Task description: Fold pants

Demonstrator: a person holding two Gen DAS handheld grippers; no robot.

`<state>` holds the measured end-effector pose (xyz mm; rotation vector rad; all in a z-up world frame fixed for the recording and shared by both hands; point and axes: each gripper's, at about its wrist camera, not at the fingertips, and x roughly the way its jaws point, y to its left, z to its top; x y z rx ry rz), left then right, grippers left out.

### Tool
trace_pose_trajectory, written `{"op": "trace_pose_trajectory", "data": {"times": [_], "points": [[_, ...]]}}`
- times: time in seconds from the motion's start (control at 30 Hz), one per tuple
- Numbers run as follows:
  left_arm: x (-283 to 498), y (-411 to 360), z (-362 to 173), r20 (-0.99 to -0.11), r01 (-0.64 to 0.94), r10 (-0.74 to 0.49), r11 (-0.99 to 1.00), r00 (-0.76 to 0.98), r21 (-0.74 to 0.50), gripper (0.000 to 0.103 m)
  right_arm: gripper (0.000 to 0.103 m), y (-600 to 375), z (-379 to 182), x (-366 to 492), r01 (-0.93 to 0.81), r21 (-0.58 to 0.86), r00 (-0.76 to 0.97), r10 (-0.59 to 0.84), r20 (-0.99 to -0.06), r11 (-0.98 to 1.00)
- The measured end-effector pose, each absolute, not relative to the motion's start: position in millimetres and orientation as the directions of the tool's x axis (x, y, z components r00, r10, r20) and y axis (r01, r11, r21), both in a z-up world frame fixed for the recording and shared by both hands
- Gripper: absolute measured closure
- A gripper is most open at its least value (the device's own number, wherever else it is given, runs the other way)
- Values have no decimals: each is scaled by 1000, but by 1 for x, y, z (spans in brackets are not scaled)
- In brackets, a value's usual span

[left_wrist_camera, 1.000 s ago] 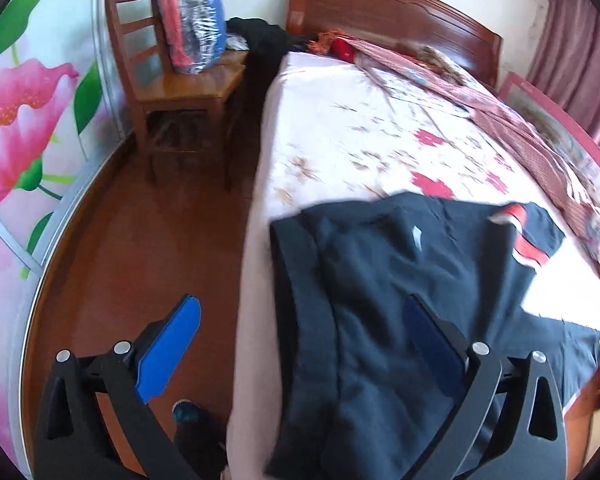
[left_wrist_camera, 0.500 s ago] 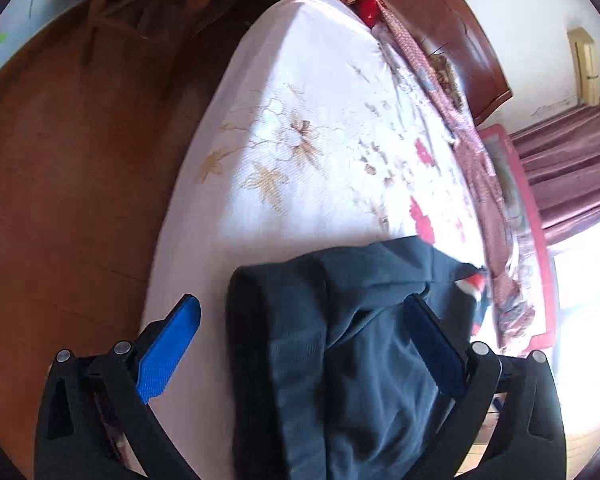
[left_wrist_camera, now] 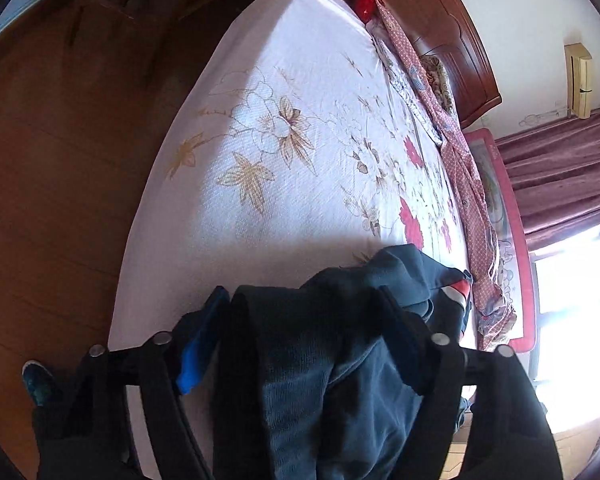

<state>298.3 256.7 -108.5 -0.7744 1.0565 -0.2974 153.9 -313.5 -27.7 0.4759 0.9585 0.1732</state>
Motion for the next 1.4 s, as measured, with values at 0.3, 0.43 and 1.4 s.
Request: {"op": "trace_pose_trajectory", "data": {"times": [0.3, 0.43, 1.4], "points": [[272, 247, -76, -652, -97, -467, 765, 597, -636, 69, 36, -319, -22, 149, 59, 464, 583, 347, -735, 884], [243, 226, -25, -601, 9, -448, 806, 662, -592, 70, 36, -337, -21, 152, 91, 458, 590, 323, -740, 884], [50, 184, 47, -410, 224, -622, 692, 668, -686, 78, 25, -407, -36, 384, 600, 121, 127, 55, -990, 791]]}}
